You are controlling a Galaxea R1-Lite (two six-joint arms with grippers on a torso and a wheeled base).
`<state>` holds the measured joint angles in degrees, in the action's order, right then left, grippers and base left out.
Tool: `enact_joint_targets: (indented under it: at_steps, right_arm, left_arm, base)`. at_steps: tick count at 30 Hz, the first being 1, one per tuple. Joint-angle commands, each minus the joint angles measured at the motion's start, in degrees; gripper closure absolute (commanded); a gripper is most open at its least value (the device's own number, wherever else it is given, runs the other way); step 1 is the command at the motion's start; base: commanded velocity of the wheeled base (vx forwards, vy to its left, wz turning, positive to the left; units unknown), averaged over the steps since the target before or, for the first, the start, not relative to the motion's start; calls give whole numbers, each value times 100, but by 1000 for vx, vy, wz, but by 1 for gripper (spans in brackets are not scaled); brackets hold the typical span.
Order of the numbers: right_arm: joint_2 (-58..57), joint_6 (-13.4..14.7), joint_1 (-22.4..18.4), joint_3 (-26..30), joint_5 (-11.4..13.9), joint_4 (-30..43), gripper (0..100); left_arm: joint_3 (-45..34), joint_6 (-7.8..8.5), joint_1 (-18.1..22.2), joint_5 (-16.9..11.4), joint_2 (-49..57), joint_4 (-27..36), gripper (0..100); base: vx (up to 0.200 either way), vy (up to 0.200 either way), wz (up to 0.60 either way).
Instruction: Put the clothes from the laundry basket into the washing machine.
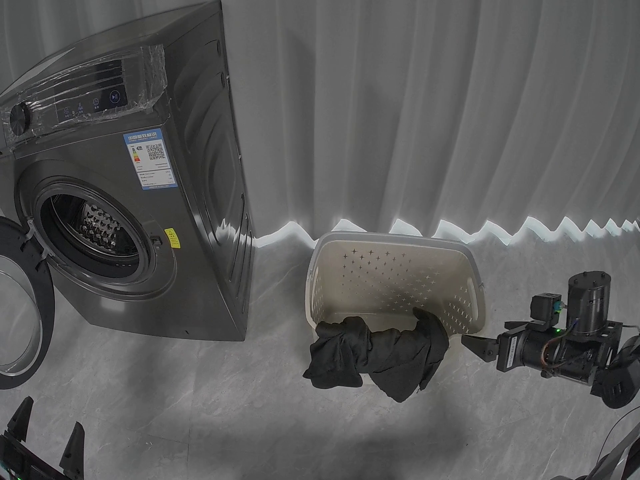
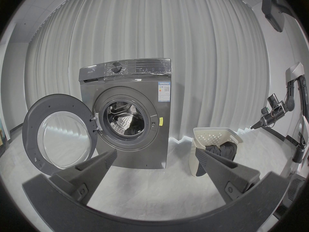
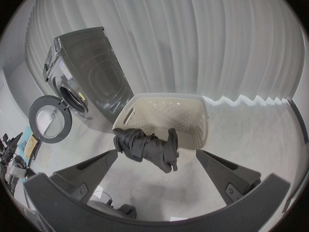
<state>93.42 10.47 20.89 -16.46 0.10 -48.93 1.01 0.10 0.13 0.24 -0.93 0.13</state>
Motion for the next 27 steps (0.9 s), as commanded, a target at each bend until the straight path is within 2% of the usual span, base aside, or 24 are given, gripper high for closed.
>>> enact_joint_targets:
  at_steps: [1, 5, 12, 27]
  right_arm:
    - [1091, 69, 196, -77, -212, -749, 0]
    - [1724, 201, 371, -77, -458, -1417, 0]
    - [2374, 280, 398, -771, -845, -1391, 0]
    - [3728, 236, 389, -1975, -889, -1312, 0]
  left_arm:
    - [-92, -1, 4, 2, 93, -5, 0]
    - [-92, -10, 4, 2, 93, -5, 0]
    - [-92, -1, 4, -7, 93, -5, 0]
    - [-92, 17, 4, -33, 93, -13, 0]
  base:
    - [0, 0, 0]
    - [0, 0, 0]
    - [0, 0, 0]
    - [0, 0, 0]
